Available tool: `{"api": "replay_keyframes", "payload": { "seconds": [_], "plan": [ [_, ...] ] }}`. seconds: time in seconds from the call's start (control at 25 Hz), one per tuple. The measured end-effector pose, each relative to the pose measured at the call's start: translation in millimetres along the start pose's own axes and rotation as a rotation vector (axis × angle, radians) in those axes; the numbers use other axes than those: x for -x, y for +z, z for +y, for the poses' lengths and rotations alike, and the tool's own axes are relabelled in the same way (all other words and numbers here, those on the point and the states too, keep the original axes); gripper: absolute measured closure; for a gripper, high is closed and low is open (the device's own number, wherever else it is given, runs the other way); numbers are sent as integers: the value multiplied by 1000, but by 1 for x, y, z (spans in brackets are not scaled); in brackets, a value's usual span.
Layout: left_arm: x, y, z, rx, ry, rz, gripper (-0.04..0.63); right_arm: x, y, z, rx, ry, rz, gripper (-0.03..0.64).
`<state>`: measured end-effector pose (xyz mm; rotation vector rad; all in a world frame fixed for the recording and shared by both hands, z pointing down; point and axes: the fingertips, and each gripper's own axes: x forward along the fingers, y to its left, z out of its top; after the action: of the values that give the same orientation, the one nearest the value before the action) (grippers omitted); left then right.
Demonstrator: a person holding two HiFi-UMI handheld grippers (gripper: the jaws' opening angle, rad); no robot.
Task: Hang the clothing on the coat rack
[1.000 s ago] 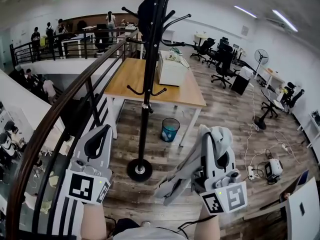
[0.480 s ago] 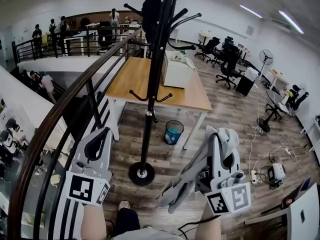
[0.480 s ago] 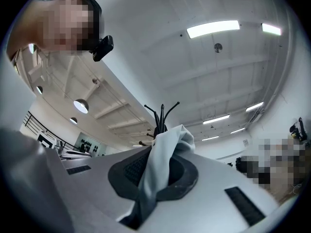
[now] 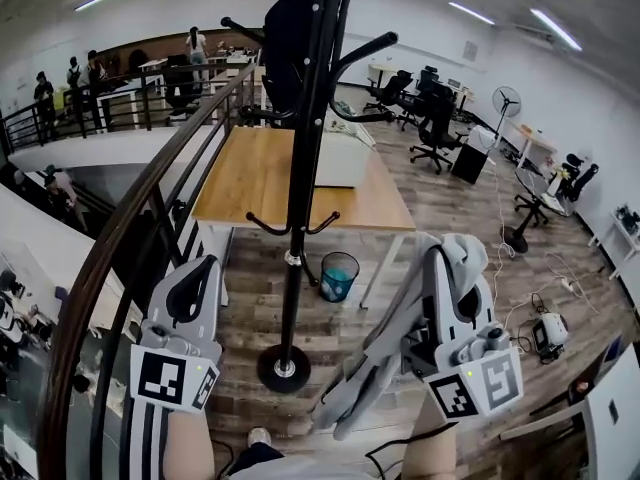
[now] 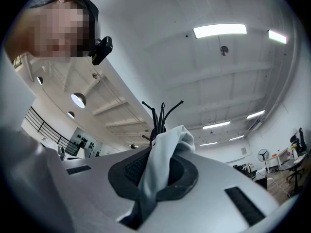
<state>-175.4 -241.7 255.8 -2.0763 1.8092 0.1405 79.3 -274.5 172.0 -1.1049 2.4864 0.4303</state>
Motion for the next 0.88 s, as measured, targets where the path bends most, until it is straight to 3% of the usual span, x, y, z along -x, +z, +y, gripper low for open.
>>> {"api": "replay_keyframes", "payload": {
  "seconds": [0.64,0.88],
  "plan": [
    [-78,-22,33,56,-158,-71,589,-107,72,-7,229,-36,-13,612],
    [-78,-30,41,81,-187,-78,589,-131,98,-1,236,-29,-5,611]
  ]
}}
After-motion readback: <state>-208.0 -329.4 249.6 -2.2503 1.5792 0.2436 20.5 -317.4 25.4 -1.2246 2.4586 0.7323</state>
